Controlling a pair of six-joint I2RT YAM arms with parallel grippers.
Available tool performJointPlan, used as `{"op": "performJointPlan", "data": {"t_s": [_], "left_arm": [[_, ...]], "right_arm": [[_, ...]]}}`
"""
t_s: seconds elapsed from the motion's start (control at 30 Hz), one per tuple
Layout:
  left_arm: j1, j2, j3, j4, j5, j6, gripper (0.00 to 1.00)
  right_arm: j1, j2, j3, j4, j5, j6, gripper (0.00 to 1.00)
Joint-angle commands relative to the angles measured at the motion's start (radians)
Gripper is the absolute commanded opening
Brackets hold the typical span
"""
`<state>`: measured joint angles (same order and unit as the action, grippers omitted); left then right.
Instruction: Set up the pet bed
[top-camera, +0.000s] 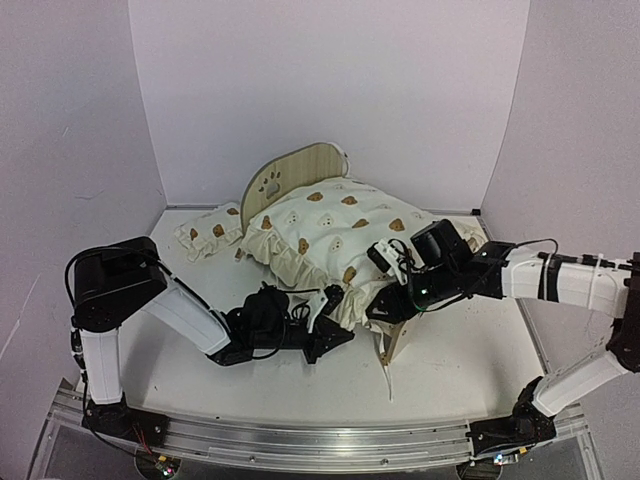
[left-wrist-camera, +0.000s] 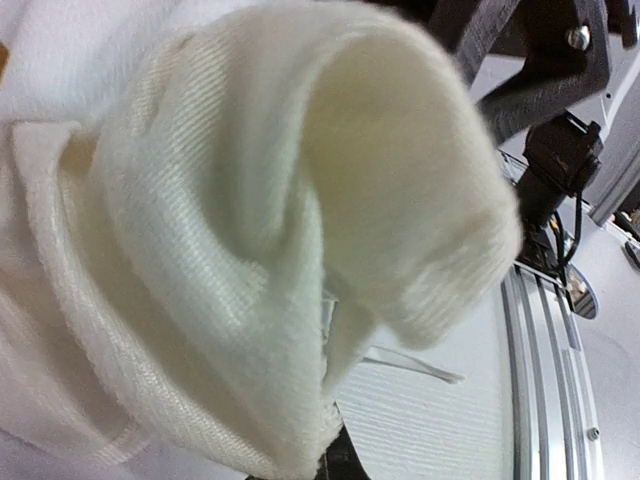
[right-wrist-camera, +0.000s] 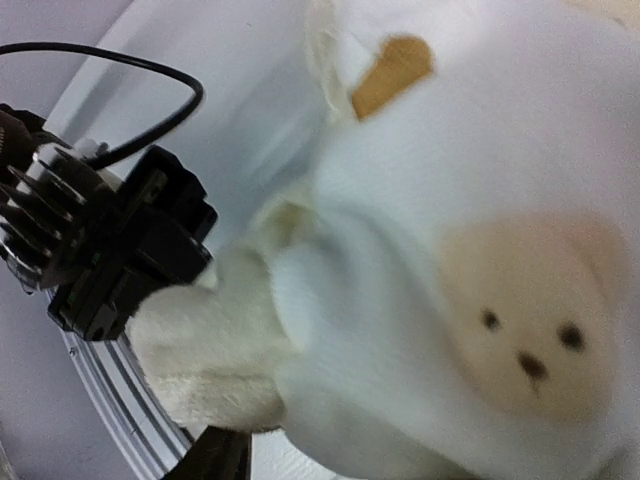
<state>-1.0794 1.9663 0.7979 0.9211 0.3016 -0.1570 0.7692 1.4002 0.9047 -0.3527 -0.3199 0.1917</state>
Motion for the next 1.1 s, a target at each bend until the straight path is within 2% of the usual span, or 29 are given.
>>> {"op": "performJointPlan", "data": {"t_s": [0.0,0.1,0.17,0.27,0.37,0.43,0.53,0.6,0.7,0.83,0.9,0.93,1.07], "left_arm": [[-0.010,-0.048,0.003,-0.131,0.106,-0.010,0.00],[-0.011,-0.050,0.010,-0.173,0.130,-0.015,0.00],[-0.014,-0.063,0.014,-0.192,0.142,-0.022,0.00],[-0.016,-0.089,0.017,-0.216,0.183,-0.031,0.00],[-0.018,-0.110,0.019,-0.242,0.204,-0.046,0.00],[-0.019,-0.121,0.014,-0.258,0.217,-0.058,0.00],[-0.023,-0.133,0.003,-0.271,0.221,-0.074,0.00],[-0.025,-0.138,0.003,-0.289,0.215,-0.089,0.00],[-0.029,-0.143,0.007,-0.316,0.206,-0.117,0.01],[-0.030,-0.153,0.002,-0.381,0.178,-0.141,0.01],[-0.031,-0.161,-0.013,-0.394,0.165,-0.157,0.01],[-0.031,-0.166,-0.021,-0.399,0.163,-0.164,0.02],[-0.039,-0.192,-0.042,-0.416,0.148,-0.175,0.01]], "right_arm": [[0.007,-0.093,0.091,-0.435,0.118,0.085,0.49],[0.007,-0.129,0.131,-0.580,0.135,0.100,0.58],[0.007,-0.150,0.143,-0.660,0.143,0.106,0.61],[0.016,-0.181,0.106,-0.681,0.072,0.132,0.62],[0.134,-0.232,-0.012,-0.475,0.027,0.261,0.62],[0.270,-0.229,-0.088,-0.331,0.175,0.384,0.63],[0.418,-0.191,-0.208,-0.128,0.473,0.497,0.64],[0.457,-0.137,-0.270,-0.056,0.634,0.558,0.65],[0.490,-0.036,-0.318,0.045,0.742,0.581,0.66],[0.514,0.062,-0.364,0.182,0.811,0.586,0.65],[0.522,0.100,-0.375,0.212,0.836,0.575,0.61],[0.527,0.105,-0.381,0.213,0.844,0.589,0.55],[0.564,0.048,-0.419,0.208,0.867,0.623,0.17]]}}
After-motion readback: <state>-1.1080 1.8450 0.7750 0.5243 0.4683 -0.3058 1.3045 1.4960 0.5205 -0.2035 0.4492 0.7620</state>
